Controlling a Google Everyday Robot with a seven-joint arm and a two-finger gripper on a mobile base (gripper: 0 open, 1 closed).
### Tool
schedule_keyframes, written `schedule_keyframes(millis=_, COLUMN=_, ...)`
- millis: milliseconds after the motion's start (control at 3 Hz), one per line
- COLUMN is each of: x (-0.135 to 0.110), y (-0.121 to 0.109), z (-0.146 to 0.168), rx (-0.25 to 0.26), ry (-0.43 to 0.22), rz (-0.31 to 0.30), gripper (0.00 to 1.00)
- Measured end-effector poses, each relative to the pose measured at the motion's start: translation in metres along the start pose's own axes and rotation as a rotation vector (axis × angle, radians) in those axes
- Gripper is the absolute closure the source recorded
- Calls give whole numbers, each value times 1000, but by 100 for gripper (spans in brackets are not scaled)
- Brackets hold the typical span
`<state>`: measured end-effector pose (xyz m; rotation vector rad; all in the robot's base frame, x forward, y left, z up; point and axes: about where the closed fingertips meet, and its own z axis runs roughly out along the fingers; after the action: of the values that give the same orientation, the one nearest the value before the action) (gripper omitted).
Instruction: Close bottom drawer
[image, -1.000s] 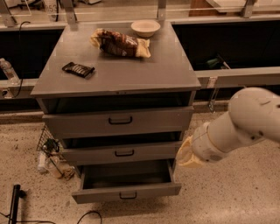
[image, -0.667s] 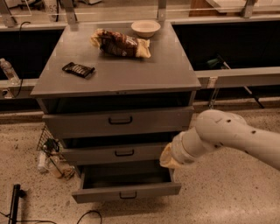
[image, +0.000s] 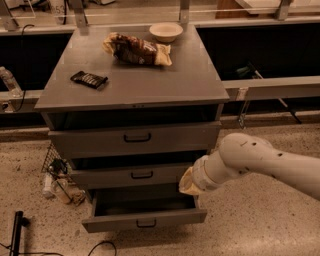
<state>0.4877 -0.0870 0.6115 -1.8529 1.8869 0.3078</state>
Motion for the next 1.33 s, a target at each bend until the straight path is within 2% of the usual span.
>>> schedule_keyframes(millis=333, x=28, y=14, z=80, rx=-50, ry=-67, rz=1, gripper=100)
schedule_keyframes(millis=667, x=44, y=20, z=130, rx=-51, ry=-105, rz=-29, gripper=100)
schedule_keyframes(millis=1000, x=60, y=25, z=201, rx=-41, ry=-109, rz=-62, gripper=100)
schedule_keyframes(millis=1333, x=60, y=25, z=201, rx=-41, ry=-109, rz=-62, gripper=100)
